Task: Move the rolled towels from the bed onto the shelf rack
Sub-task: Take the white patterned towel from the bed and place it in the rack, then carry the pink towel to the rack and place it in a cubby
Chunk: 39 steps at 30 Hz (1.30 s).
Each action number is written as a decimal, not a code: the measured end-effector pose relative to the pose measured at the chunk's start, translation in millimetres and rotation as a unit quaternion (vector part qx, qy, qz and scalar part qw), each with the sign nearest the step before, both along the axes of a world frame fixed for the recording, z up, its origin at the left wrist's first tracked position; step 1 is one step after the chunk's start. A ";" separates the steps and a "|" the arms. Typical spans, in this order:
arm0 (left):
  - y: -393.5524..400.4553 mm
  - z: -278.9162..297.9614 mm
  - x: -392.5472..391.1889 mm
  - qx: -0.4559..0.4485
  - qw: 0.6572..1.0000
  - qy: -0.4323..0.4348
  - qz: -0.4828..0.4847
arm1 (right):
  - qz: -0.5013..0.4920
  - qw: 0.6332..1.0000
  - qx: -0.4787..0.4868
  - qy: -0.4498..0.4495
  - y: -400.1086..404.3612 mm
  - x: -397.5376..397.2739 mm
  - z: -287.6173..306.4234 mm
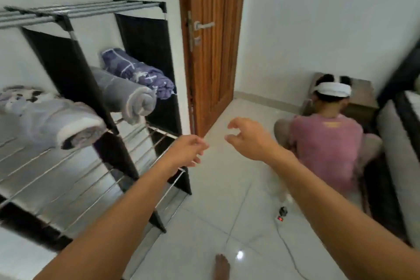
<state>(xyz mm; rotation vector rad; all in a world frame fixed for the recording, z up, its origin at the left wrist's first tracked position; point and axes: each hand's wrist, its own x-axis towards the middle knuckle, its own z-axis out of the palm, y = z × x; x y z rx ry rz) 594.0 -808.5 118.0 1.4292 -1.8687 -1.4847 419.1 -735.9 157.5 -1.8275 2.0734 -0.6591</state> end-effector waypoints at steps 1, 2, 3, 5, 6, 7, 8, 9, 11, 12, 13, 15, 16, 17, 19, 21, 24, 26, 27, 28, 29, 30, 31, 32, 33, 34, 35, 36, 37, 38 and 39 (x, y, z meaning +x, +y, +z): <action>18.8 -3.7 -34.4 0.011 0.999 0.014 -0.035 | -0.054 0.998 0.009 -0.037 35.9 -27.7 -4.1; 38.4 -7.0 -69.2 0.030 0.996 0.022 -0.080 | -0.107 0.991 0.015 -0.076 72.8 -52.5 -7.1; 60.8 -11.4 -102.8 0.043 0.990 0.019 -0.136 | -0.159 0.980 0.009 -0.123 110.1 -75.2 -12.0; 115.7 -22.8 -160.1 0.057 0.964 -0.006 -0.258 | -0.269 0.941 -0.035 -0.203 188.4 -106.2 -22.8; 152.7 -26.7 -194.5 0.061 0.940 -0.025 -0.334 | -0.330 0.913 -0.057 -0.235 236.6 -123.1 -24.1; 179.9 -31.7 -216.3 0.066 0.921 -0.044 -0.383 | -0.369 0.888 -0.071 -0.266 269.6 -132.7 -24.6; 196.6 -38.0 -228.2 0.073 0.907 -0.056 -0.410 | -0.400 0.865 -0.074 -0.293 288.7 -138.7 -27.6; 224.9 -41.4 -249.1 0.075 0.886 -0.069 -0.452 | -0.447 0.836 -0.086 -0.306 323.0 -147.6 -30.8; 287.2 -47.4 -291.7 0.073 0.837 -0.094 -0.535 | -0.530 0.778 -0.121 -0.315 395.9 -164.0 -40.0; 316.8 -49.5 -310.4 0.075 0.813 -0.102 -0.568 | -0.566 0.751 -0.137 -0.311 429.6 -170.9 -45.0; 346.1 -49.4 -327.3 0.074 0.793 -0.106 -0.596 | -0.603 0.721 -0.148 -0.308 462.3 -176.4 -49.7; 401.0 -49.2 -358.1 0.072 0.759 -0.106 -0.638 | -0.660 0.667 -0.161 -0.306 521.0 -185.5 -57.8; 426.9 -52.2 -373.3 0.074 0.744 -0.106 -0.655 | -0.684 0.644 -0.161 -0.302 548.9 -190.0 -63.0; 452.0 -55.9 -388.3 0.080 0.732 -0.108 -0.668 | -0.706 0.623 -0.162 -0.296 575.5 -195.0 -69.3; 499.5 -66.7 -418.8 0.107 0.716 -0.110 -0.681 | -0.747 0.575 -0.164 -0.290 625.2 -210.7 -88.8; 543.9 -82.3 -446.1 0.139 0.710 -0.119 -0.680 | -0.786 0.525 -0.168 -0.282 670.6 -231.4 -110.2; 608.2 -116.3 -480.1 0.189 0.697 -0.166 -0.671 | -0.840 0.459 -0.143 -0.251 737.6 -266.7 -144.6; 647.6 -143.7 -492.3 0.225 0.679 -0.227 -0.661 | -0.874 0.409 -0.117 -0.235 781.1 -283.5 -164.5; 666.7 -156.5 -496.5 0.249 0.668 -0.254 -0.653 | -0.887 0.383 -0.106 -0.234 803.5 -290.8 -175.4; 684.3 -168.4 -500.1 0.274 0.658 -0.275 -0.645 | -0.898 0.360 -0.087 -0.237 822.3 -296.4 -181.9; 700.1 -178.0 -502.3 0.296 0.649 -0.293 -0.637 | -0.907 0.343 -0.063 -0.238 840.8 -301.6 -191.0; 714.1 -186.6 -503.8 0.313 0.641 -0.310 -0.628 | -0.911 0.322 -0.043 -0.255 857.1 -306.0 -201.5; 726.1 -192.6 -504.9 0.330 0.635 -0.325 -0.619 | -0.911 0.301 -0.032 -0.282 869.9 -310.4 -211.1; 736.5 -197.8 -505.3 0.348 0.628 -0.339 -0.608 | -0.904 0.284 -0.030 -0.317 878.4 -313.0 -222.9; 744.8 -200.8 -505.4 0.364 0.622 -0.349 -0.598 | -0.894 0.277 -0.039 -0.350 883.0 -314.5 -235.8; 751.7 -203.4 -505.7 0.375 0.618 -0.357 -0.592 | -0.882 0.267 -0.054 -0.386 881.8 -316.0 -243.4; 757.6 -206.2 -506.0 0.383 0.615 -0.364 -0.585 | -0.870 0.249 -0.076 -0.418 878.8 -317.7 -250.3; 762.8 -209.3 -505.7 0.389 0.615 -0.369 -0.578 | -0.866 0.224 -0.097 -0.435 874.1 -318.7 -255.1; 767.4 -212.0 -505.7 0.397 0.619 -0.371 -0.568 | -0.866 0.205 -0.120 -0.441 872.4 -318.3 -262.8; 771.9 -216.0 -506.3 0.403 0.626 -0.368 -0.557 | -0.866 0.185 -0.141 -0.444 870.8 -318.0 -267.2; 775.9 -219.5 -506.9 0.405 0.634 -0.369 -0.546 | -0.863 0.171 -0.166 -0.445 872.3 -317.5 -272.4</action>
